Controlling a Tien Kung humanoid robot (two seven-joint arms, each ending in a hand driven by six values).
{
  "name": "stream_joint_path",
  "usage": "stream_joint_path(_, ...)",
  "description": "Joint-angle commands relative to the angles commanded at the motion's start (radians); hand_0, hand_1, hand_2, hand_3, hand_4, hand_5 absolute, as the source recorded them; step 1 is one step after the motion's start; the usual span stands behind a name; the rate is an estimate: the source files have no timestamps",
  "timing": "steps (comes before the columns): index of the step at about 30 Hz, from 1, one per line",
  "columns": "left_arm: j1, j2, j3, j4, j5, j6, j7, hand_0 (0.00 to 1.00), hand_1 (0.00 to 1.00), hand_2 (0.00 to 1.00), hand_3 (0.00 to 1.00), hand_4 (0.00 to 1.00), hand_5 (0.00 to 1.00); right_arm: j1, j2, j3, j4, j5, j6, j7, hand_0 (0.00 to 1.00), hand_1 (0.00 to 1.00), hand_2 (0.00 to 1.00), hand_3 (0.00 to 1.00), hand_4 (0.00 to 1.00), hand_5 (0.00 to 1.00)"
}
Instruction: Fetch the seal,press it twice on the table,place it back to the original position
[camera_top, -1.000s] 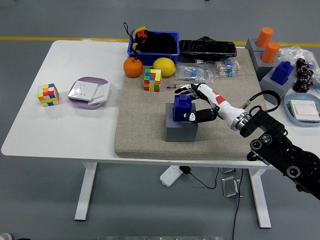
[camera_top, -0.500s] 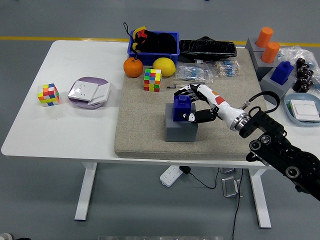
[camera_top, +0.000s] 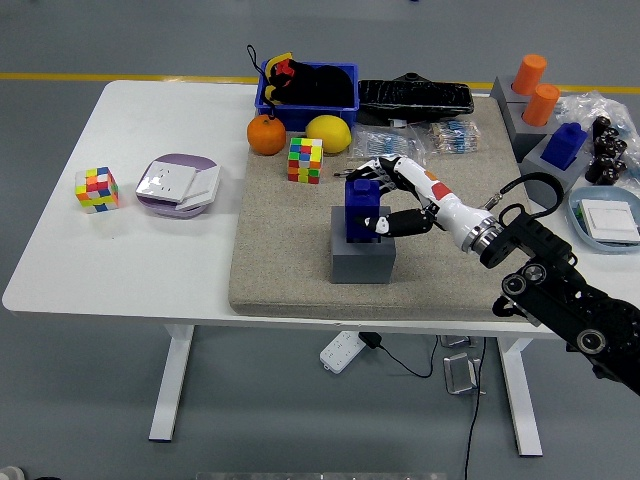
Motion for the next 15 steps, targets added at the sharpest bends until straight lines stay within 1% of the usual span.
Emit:
stream_joint_path(6, -0.001, 0.0, 0.0, -0.001, -0.001, 0.0, -0.001, 0.791, 0.742, 0.737, 0.761, 0.623, 0.44, 0.002, -0.014, 0.084, 0.052, -0.02, -0.001, -0.001, 0.566, 0.426, 0.455, 0.455, 0.756, 0.002)
stream_joint_path(9, 0.0, 0.001, 0.0, -0.001, -0.001, 0.0, -0.001, 0.791, 0.742, 0.738, 0.761, 0.622, 0.44, -0.002, -0.036, 0.15, 0.075, -0.042, -0.002, -0.004, 0.567, 0.427, 0.454, 0.457, 0.753, 0.002)
stream_joint_path(12, 0.001, 0.002, 0.0, 0.0, 0.0, 0.0, 0.0, 0.791, 0.742, 0.738, 0.761, 0.622, 0.44, -0.016, -0.062, 0.209, 0.075, -0.058, -0.005, -0.004, 0.567, 0.427, 0.454, 0.457, 0.753, 0.002)
stream_joint_path(15, 0.003, 0.003, 0.0, 0.001, 0.0, 0.0, 0.001, 0.791, 0.742, 0.738, 0.761, 0.622, 0.44, -0.043, -0.082, 0.255, 0.055, -0.064, -0.01, 0.001, 0.566, 0.427, 0.452, 0.458, 0.752, 0.002)
